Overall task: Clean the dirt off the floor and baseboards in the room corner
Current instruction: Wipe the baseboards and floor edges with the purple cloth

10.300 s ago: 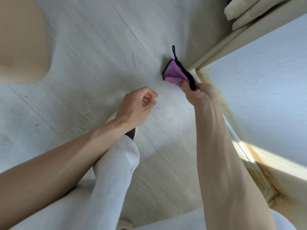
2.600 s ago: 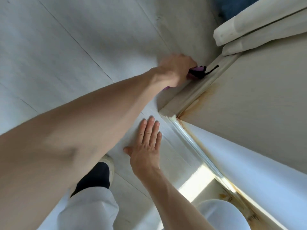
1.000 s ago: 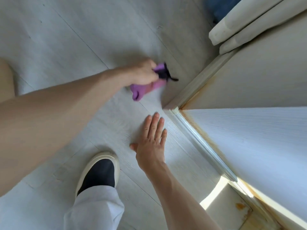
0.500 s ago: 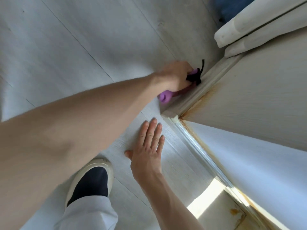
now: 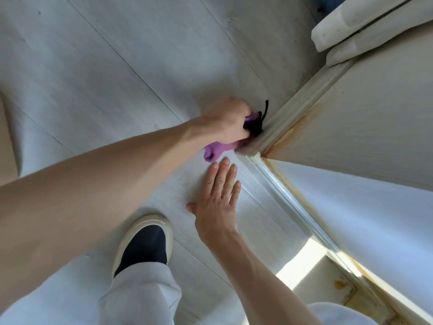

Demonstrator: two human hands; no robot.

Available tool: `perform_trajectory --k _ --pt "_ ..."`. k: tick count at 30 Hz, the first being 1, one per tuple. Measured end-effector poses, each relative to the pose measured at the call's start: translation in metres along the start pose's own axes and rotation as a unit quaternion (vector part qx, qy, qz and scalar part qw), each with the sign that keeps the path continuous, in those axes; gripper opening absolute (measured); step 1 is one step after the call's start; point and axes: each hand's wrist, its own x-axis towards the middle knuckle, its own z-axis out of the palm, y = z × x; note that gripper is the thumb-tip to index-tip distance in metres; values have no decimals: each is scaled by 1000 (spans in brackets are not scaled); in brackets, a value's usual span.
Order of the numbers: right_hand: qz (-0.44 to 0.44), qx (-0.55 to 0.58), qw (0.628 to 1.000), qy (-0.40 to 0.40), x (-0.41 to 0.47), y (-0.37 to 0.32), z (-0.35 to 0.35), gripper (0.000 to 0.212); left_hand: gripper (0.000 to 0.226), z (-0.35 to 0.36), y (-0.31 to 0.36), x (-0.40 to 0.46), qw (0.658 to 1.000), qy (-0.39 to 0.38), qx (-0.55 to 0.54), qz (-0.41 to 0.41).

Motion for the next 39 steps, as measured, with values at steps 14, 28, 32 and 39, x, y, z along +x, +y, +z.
perform_trajectory --k 14,28,32,39 --pt "10 -28 999 -42 -1 -6 -13 113 17 11 -6 -21 999 22 35 8" --pt "9 -37 997 -68 0 -6 -14 108 12 26 -17 -36 997 70 10 20" --pt "0 -61 994 -86 1 -5 -16 97 13 36 -9 -34 992 113 -64 0" --pt "-9 -27 995 -95 3 -4 -8 81 26 41 -5 -66 958 167 -223 71"
